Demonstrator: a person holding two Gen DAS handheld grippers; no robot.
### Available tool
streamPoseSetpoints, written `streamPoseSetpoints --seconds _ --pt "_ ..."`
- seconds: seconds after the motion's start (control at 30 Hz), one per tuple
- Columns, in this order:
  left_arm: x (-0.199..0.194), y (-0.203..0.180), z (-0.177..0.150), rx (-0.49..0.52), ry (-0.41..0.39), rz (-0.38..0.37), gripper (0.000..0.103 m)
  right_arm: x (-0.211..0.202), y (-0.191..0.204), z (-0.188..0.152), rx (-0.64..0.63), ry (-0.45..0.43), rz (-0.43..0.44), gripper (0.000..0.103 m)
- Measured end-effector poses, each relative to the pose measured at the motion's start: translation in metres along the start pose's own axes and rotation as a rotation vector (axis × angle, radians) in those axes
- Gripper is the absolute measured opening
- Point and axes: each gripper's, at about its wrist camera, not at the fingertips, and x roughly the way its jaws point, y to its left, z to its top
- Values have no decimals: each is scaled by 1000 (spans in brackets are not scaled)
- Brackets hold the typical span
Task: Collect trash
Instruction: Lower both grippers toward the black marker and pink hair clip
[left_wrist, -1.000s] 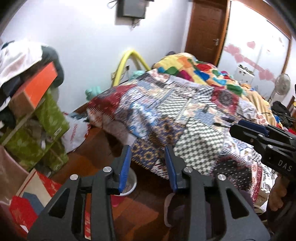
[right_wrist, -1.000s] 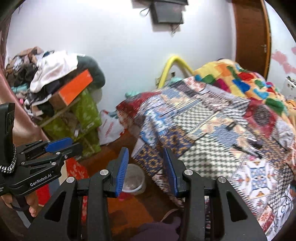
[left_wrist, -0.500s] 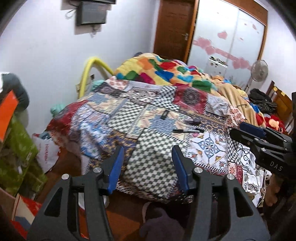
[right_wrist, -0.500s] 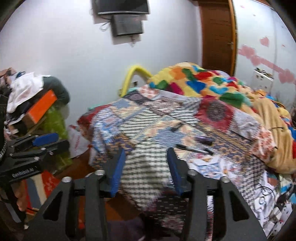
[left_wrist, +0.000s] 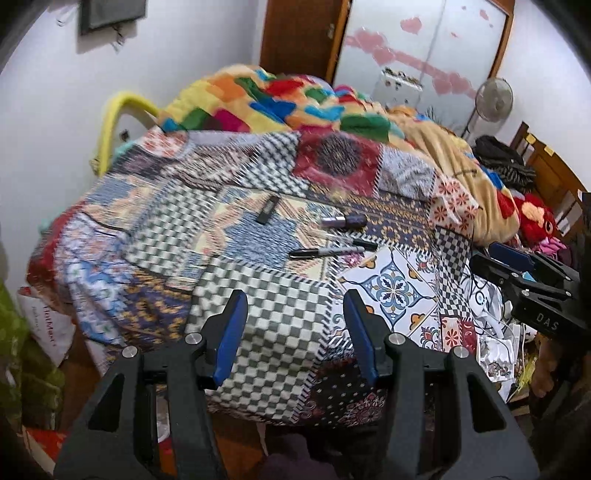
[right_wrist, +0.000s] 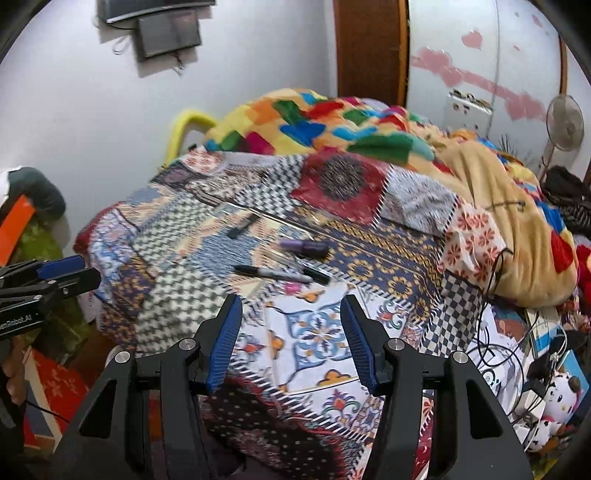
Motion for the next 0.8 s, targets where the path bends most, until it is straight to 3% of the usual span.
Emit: streamPoseSetpoints --seconds 0.27,0.8 --pt "88 -9 20 52 99 -45 53 52 -24 -5 44 73 -1 52" --pt "217 -3 49 130 155 -138 53 147 -47 -10 97 183 80 52"
